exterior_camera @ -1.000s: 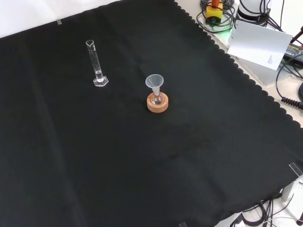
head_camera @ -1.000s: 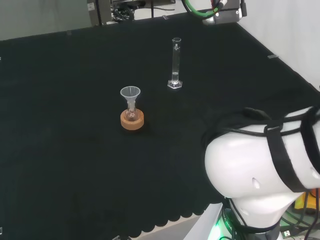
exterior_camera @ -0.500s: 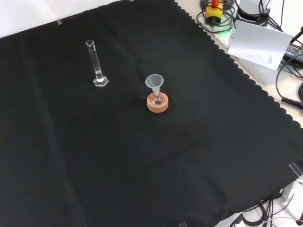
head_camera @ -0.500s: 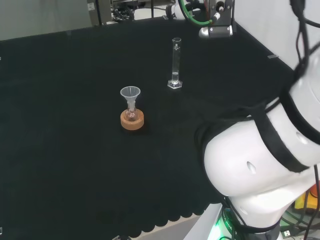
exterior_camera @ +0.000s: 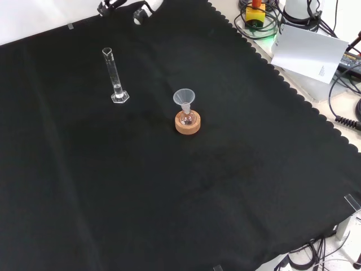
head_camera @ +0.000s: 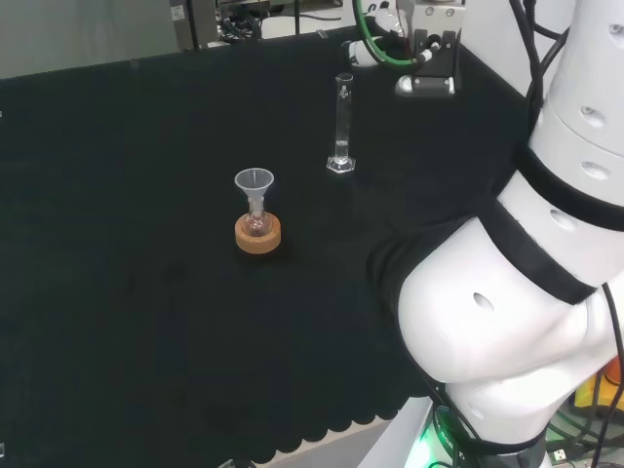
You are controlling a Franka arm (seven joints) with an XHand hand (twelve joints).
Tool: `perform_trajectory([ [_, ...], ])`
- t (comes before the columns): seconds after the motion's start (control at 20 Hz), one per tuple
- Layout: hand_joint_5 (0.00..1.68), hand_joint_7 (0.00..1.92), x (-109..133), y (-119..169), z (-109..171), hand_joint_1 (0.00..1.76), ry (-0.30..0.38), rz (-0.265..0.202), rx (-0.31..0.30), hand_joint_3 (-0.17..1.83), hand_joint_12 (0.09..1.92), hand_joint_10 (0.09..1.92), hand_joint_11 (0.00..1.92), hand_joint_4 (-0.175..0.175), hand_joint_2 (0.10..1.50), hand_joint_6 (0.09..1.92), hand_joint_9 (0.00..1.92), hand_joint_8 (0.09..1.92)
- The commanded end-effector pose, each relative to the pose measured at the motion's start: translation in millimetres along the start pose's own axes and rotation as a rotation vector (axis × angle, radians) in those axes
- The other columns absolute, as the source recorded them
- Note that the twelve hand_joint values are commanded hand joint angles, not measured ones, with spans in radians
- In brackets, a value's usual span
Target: Pick up the graduated cylinder.
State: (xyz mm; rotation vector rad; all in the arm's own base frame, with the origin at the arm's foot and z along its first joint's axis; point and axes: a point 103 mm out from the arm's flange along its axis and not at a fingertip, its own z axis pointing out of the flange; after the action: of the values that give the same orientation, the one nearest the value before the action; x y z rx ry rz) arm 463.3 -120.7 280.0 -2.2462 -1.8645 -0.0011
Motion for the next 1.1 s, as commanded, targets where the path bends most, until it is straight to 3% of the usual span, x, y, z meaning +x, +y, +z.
perform_trajectory([
  [0.05,0.21,0.0,-14,81,20,0.31,0.135,-0.098,-0.1,-0.02,1.41,0.72,0.03,-0.038,1.22,0.09,0.18,0.53],
  [0.35,0.21,0.02,-26,93,47,0.37,0.196,-0.121,-0.093,-0.04,1.41,0.72,0.06,-0.038,1.19,0.09,0.23,0.57],
  [0.8,0.21,0.05,-39,94,78,0.39,0.277,-0.194,-0.118,-0.05,1.39,0.71,0.11,-0.032,1.17,0.09,0.29,0.61],
  [1.1,0.22,0.07,-46,91,84,0.4,0.311,-0.227,-0.15,-0.06,1.39,0.7,0.11,-0.025,1.16,0.09,0.3,0.62],
])
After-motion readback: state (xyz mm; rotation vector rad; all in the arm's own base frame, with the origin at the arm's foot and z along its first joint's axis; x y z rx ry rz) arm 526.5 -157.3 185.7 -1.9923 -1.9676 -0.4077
